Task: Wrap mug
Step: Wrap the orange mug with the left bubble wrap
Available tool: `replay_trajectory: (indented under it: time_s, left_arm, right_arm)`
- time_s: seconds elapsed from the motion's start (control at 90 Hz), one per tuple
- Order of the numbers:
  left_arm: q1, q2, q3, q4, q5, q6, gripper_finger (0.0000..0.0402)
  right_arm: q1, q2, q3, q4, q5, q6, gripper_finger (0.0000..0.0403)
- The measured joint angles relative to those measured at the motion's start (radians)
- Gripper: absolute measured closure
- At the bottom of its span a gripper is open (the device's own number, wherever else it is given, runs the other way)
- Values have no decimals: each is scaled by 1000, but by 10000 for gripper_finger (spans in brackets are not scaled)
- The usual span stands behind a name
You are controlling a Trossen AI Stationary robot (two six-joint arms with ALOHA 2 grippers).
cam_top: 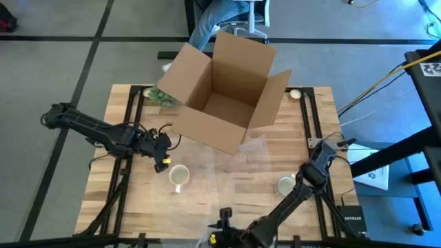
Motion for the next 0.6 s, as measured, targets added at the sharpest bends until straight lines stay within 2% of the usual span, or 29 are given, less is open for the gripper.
replay_trajectory:
  time_s: [0.067, 0.167, 0.278, 0.378, 0.6]
  left_arm:
    - [0, 0, 0, -1, 0, 0, 260]
    - [-1, 0, 12, -12, 20, 6, 260]
    - [-14, -7, 58, -30, 27, 10, 260]
    - [-28, -24, 120, -75, 16, 25, 260]
    - [-49, -99, 258, -197, -34, 15, 260]
  right_arm:
    - [-21, 0, 26, -4, -21, -30, 390]
    - [-61, 0, 105, -19, -29, -81, 388]
    - [-119, -2, 206, -112, -30, -154, 399]
    - [-180, -2, 272, -171, 3, -195, 398]
    - [-340, -32, 254, -178, 18, -192, 402]
